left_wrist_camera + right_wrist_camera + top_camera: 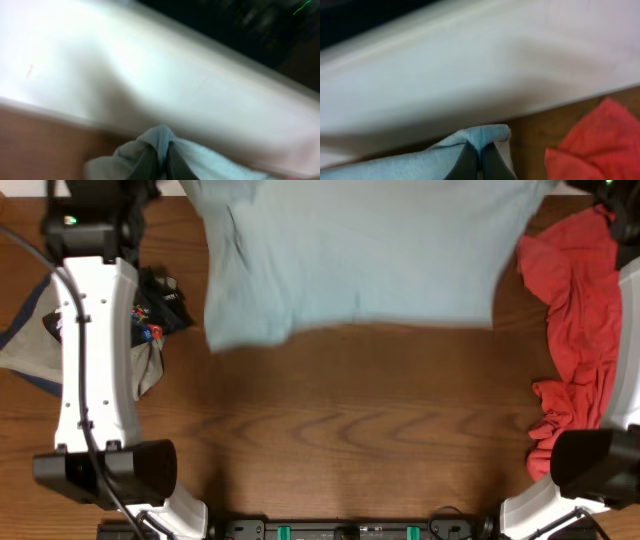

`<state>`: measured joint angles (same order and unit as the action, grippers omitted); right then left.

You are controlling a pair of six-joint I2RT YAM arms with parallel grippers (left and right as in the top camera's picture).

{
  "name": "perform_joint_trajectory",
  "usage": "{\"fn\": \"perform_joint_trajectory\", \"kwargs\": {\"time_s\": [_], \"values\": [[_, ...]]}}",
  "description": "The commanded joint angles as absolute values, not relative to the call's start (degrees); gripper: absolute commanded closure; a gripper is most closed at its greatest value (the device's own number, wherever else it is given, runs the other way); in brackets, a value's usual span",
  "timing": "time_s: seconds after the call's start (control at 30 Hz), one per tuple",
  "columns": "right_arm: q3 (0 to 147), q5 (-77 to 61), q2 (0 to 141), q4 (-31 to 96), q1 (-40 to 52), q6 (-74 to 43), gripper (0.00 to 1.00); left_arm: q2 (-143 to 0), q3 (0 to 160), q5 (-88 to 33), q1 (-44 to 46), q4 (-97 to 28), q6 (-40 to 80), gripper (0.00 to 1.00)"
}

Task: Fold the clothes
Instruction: 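Lay the stretched shirt flat on the table with both grippers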

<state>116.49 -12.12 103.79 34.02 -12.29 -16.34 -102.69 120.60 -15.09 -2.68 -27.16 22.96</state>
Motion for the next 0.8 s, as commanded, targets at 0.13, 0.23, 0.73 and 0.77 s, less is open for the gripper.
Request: {"fn": "perform_joint_trajectory", "kwargs": {"time_s": [0.13,0.23,0.73,0.77], "values": [[120.7,-4.99,97.49,42.83,-14.2,-13.15,0.99,-99.83,137.62,-23.05,-4.6,-37.82,24.73,0.94],[120.22,-1.72,97.84,52.69,-14.13,-9.58,0.99,-99.59,137.49,-25.06,-4.54,-56.18,20.18,0.94],[92.53,11.77,101.54,69.12,-13.5,-7.46,0.98,-107.28,95.53,-24.82,-1.41,-87.29,5.96,0.94],[90.32,13.17,101.54,68.69,-13.5,-8.43,0.98,-107.28,91.85,-24.82,-1.26,-85.73,6.0,0.94]]}}
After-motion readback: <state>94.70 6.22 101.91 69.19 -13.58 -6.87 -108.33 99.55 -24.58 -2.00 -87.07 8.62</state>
